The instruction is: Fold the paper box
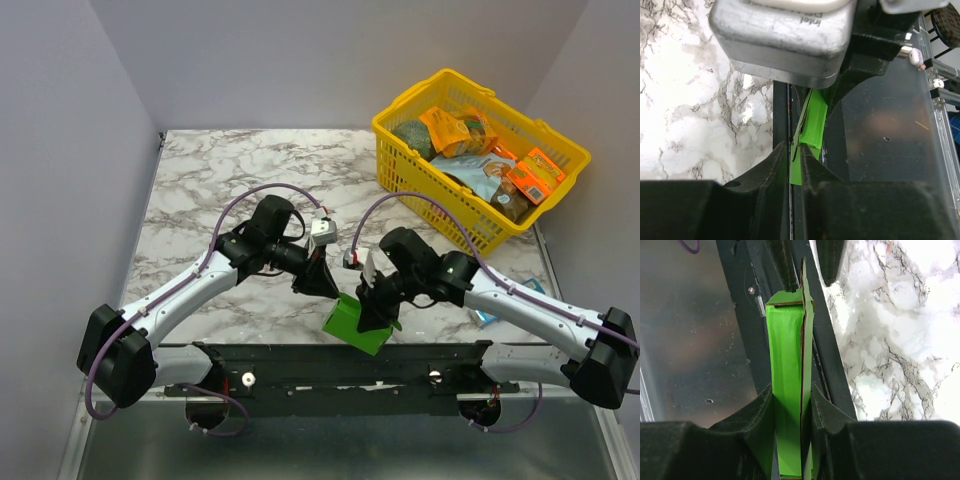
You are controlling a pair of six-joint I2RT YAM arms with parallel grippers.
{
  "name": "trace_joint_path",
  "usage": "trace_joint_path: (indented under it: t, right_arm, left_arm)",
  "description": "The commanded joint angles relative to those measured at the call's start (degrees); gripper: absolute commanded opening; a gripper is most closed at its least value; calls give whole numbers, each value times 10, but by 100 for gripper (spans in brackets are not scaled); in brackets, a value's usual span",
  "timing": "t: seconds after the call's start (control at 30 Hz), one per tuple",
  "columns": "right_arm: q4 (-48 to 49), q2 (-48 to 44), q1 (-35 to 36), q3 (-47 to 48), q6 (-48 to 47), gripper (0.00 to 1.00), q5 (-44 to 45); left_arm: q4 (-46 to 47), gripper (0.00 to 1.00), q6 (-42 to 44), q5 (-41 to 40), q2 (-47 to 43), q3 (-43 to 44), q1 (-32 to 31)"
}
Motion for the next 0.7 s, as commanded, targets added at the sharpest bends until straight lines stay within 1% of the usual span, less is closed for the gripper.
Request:
trace_joint_path:
  t: [0.0, 0.3, 0.33, 0.57, 0.67]
  right_arm:
    - [-18, 9, 2, 21, -1, 33, -3]
    - [-20, 21, 3, 24, -3, 33, -2]
    - [-20, 21, 2, 25, -3, 33, -1]
    - [-22, 20, 4, 25, -5, 33, 5]
    - [-22, 21, 3, 25, -3, 33, 12]
  left_arm:
    - [24, 22, -13, 34, -12, -4, 3]
    - [41, 21, -25, 34, -7, -12, -4]
    - [39, 18, -25, 32, -7, -12, -4]
    - [31, 11, -18, 15, -3, -10, -11]
    - [29, 7, -16, 8, -2, -9, -13]
